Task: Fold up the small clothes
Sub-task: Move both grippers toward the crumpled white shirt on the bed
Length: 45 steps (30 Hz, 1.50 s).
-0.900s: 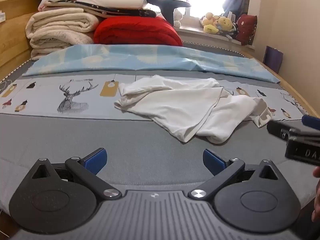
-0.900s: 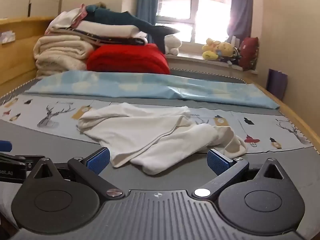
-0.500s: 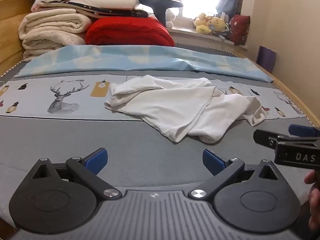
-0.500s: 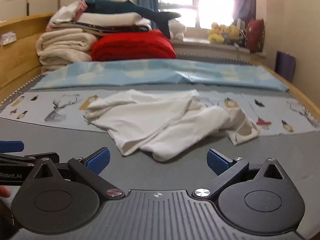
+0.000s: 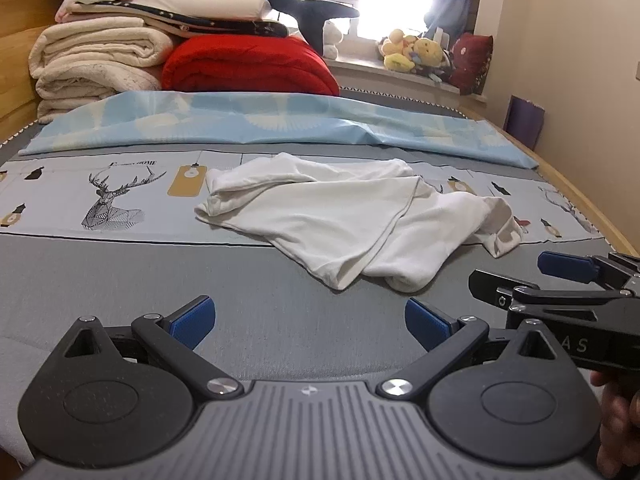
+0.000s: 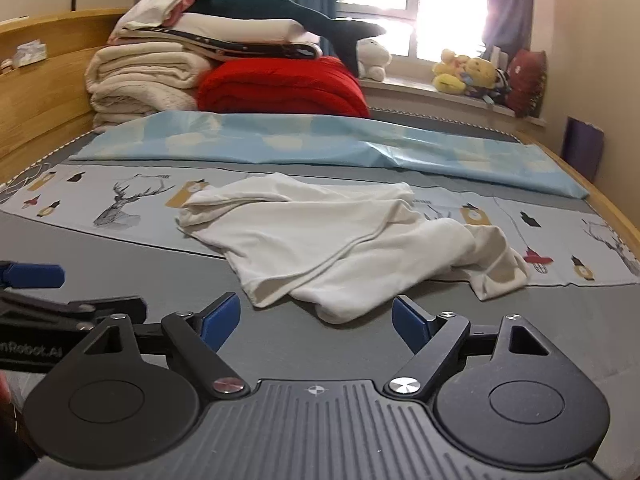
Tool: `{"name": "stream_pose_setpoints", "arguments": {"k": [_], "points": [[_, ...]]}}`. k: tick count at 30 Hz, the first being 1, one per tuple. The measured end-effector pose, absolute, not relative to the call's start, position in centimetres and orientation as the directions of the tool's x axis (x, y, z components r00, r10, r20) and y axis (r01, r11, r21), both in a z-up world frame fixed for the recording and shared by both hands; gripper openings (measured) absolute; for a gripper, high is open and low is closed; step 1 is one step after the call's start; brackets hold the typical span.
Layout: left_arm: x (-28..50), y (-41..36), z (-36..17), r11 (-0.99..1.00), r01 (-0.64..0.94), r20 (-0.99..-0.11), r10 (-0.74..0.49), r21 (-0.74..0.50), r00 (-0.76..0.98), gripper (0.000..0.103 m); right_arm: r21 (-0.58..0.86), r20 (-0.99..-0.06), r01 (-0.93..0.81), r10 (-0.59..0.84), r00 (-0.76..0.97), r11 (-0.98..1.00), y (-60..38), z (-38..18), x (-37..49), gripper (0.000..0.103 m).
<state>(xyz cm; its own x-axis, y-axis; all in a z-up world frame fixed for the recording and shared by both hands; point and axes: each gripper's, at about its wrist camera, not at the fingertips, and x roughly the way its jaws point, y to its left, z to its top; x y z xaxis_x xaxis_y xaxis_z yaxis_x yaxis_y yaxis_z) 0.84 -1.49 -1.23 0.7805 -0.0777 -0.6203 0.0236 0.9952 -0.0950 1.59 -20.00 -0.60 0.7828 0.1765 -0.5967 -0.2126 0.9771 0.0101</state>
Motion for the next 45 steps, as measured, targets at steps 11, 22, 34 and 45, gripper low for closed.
{"name": "stream_pose_setpoints", "arguments": {"k": [11,22,34,45], "points": [[1.08,-1.73,-1.25,0.995,0.013,-0.615,-0.07,-0.097,0.785,0.102,0.017,-0.594,-0.206,0.175,0.785,0.978,-19.94,-0.87,1.58,0.079],[0.94,-1.62,-1.24,0.992,0.021,-0.614,-0.093,-0.123,0.784,0.101,0.024,-0.591,-0.205,0.18,0.786,0.978,-19.98,-0.97,1.41,0.075],[1.32,-1.57,-1.35,0.991,0.011,-0.629,-0.092,-0.131,0.772,0.101,0.026,-0.613,-0.205,0.177,0.77,0.978,-19.71,-1.19,1.77,0.075],[1.35,-1.54,-1.48,0.992,0.012,-0.633,-0.091,-0.128,0.769,0.101,0.005,-0.625,-0.206,0.164,0.763,0.979,-19.66,-1.44,1.93,0.075]]}}
